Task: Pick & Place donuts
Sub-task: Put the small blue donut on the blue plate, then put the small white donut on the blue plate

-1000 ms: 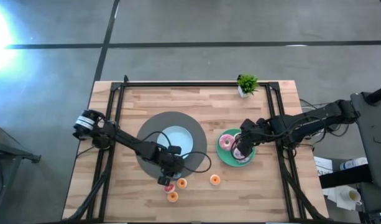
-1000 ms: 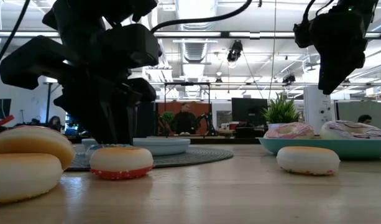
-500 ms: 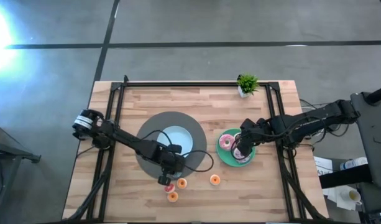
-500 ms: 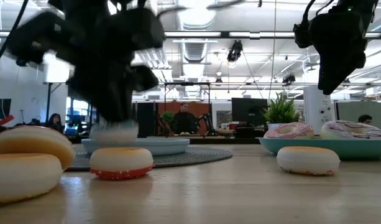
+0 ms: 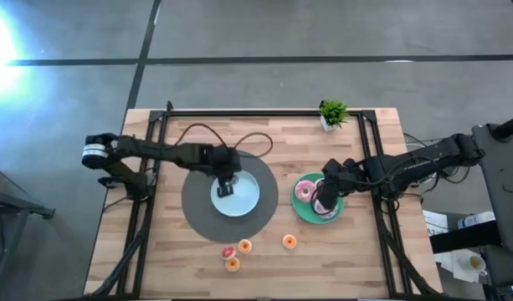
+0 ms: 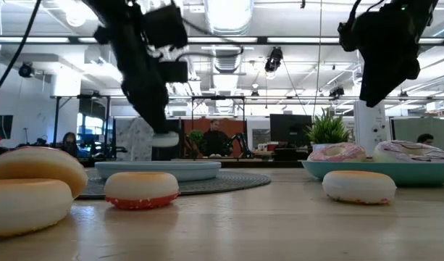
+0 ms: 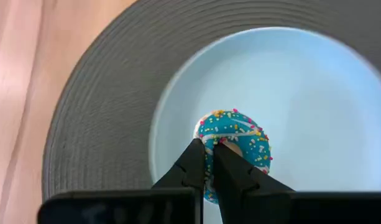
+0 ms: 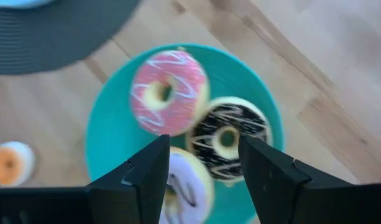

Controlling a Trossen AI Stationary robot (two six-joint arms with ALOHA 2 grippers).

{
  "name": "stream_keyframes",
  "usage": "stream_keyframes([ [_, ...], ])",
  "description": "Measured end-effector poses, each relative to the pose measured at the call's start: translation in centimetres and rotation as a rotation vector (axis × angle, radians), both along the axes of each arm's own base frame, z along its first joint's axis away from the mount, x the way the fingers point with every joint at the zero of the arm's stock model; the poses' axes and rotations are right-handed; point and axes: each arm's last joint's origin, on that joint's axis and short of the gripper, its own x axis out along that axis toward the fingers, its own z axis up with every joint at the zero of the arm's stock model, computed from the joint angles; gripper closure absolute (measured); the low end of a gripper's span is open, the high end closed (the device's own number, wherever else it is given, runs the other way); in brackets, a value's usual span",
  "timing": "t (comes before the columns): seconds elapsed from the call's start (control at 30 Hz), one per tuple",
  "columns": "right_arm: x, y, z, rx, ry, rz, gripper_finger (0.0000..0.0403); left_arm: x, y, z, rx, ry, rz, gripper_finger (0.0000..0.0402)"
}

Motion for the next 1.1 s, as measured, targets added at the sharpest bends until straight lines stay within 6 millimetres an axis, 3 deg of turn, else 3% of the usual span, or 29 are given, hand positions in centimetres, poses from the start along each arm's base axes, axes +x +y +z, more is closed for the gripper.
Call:
stream_keyframes([
  [0.2,1.0,1.2,0.5,0.057,-0.13,0.054,0.0218,-0.5,1.3,-2.0,-0.025,0.065,0.059,0.0383],
  [0.4,2.5,2.3,0.8,0.076,-0.243,0.161,0.0218,-0.4,1.3,-1.9,-0.026,0.055,0.065,0.0307],
  [0.6,5.0,3.5,-0.7,0.155,-0.256,0.357,0.0218,-1.3,0.8,-0.9,-0.034,0.076,0.057,0.0241],
  [0.7,6.1,4.6,-2.0,0.201,-0.22,0.452,0.0218,-1.8,-0.4,0.5,-0.06,0.059,0.038,0.0233],
  [0.87,7.3,7.4,-3.6,0.166,-0.102,0.611,0.0218,-3.0,-4.1,3.4,-0.069,-0.059,-0.067,0.0234],
  [1.1,9.0,13.3,-3.6,-0.065,0.024,0.959,0.0218,-4.5,-8.0,4.9,-0.011,-0.123,-0.112,0.0235],
])
